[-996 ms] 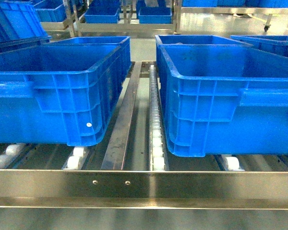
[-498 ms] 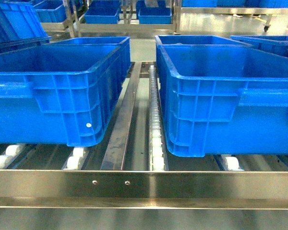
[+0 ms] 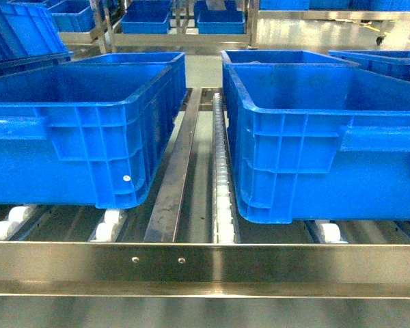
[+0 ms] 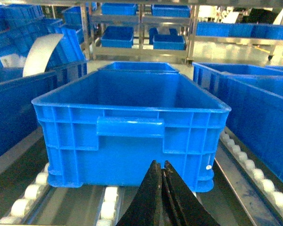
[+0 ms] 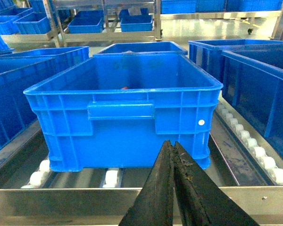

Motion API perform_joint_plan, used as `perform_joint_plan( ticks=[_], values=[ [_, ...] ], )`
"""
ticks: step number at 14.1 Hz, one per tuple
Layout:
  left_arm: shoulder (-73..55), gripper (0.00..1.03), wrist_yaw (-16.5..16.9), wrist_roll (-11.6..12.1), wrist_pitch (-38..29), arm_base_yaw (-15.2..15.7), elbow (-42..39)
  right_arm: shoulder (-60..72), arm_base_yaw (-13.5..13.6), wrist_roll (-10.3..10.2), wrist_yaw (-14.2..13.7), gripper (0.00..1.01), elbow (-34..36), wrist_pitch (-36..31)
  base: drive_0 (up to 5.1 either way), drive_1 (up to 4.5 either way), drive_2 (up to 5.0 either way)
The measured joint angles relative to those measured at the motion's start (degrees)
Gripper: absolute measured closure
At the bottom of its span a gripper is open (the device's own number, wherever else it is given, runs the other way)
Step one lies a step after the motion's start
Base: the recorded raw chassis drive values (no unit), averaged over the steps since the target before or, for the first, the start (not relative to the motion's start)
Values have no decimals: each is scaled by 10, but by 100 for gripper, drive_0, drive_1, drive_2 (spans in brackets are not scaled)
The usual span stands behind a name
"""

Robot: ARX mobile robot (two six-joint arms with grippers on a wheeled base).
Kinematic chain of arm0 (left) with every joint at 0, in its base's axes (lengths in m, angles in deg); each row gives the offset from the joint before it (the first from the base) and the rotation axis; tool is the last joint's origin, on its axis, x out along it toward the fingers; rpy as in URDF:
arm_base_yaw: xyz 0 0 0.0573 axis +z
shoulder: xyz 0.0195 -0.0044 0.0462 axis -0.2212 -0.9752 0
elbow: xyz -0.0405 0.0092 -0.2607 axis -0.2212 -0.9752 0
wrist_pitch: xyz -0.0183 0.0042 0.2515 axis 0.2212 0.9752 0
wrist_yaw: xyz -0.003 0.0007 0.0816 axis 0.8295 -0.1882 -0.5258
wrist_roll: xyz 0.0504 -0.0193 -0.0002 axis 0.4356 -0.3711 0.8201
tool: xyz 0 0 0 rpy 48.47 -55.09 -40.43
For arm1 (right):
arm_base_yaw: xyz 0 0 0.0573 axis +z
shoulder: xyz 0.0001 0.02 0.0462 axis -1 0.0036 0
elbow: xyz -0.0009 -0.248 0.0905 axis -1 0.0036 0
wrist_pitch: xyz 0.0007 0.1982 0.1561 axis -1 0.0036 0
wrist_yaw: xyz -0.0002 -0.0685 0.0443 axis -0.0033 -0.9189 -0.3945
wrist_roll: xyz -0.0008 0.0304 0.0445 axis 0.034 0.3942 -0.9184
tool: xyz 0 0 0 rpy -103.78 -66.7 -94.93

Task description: Sort blue parts and orange caps into right shelf containers

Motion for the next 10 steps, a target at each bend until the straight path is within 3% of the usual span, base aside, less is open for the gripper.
perform_joint_plan(
  ticks=[10],
  values=[
    [222, 101, 0, 0, 216, 0, -15, -139, 0, 0, 0, 99, 0, 132, 0, 0, 0]
  ],
)
